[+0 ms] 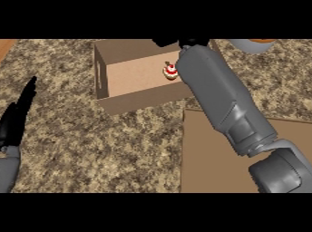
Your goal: Pick the cupcake from the tray and place it in the cardboard box
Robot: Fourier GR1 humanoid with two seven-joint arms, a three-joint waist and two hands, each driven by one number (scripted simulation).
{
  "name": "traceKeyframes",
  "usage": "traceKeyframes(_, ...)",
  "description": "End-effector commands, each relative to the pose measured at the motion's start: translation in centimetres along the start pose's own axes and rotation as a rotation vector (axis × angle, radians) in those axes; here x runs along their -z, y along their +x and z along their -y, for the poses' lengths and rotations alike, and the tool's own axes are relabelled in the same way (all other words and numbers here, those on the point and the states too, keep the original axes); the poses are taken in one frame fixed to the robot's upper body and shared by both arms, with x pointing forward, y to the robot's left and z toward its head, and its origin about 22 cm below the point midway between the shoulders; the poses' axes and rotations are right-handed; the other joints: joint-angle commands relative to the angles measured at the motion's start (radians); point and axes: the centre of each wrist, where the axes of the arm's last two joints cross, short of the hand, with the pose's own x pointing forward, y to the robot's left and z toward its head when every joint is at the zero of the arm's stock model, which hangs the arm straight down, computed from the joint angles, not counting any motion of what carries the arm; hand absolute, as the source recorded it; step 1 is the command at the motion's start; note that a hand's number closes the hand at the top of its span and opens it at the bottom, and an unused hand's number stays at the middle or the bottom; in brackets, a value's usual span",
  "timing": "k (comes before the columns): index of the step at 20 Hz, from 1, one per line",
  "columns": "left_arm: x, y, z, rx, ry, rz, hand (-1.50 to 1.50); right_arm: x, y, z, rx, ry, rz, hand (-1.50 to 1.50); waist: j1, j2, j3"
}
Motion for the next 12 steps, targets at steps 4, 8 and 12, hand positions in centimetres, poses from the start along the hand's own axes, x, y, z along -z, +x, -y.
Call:
traceKeyframes(4, -0.9, -0.5, 1.6, -0.002, 0.010, -0.011, 0.00, 0.7, 0.9, 1.2, 0.223, -0.177, 0.017, -1.50, -0.024, -0.008, 0.001)
traceKeyframes(8, -0.9, -1.3, 0.7, -0.004, 0.039, -0.063, 0.00, 1.1, -2.2, 1.7, 0.294, -0.156, 0.063, -1.50, -0.071, -0.023, 0.001)
traceKeyframes(12, -1.3, -1.6, -0.9, -0.005, 0.057, -0.093, 0.00, 2.4, -4.4, 4.0, 0.311, -0.168, 0.029, -1.50, -0.100, -0.038, 0.001)
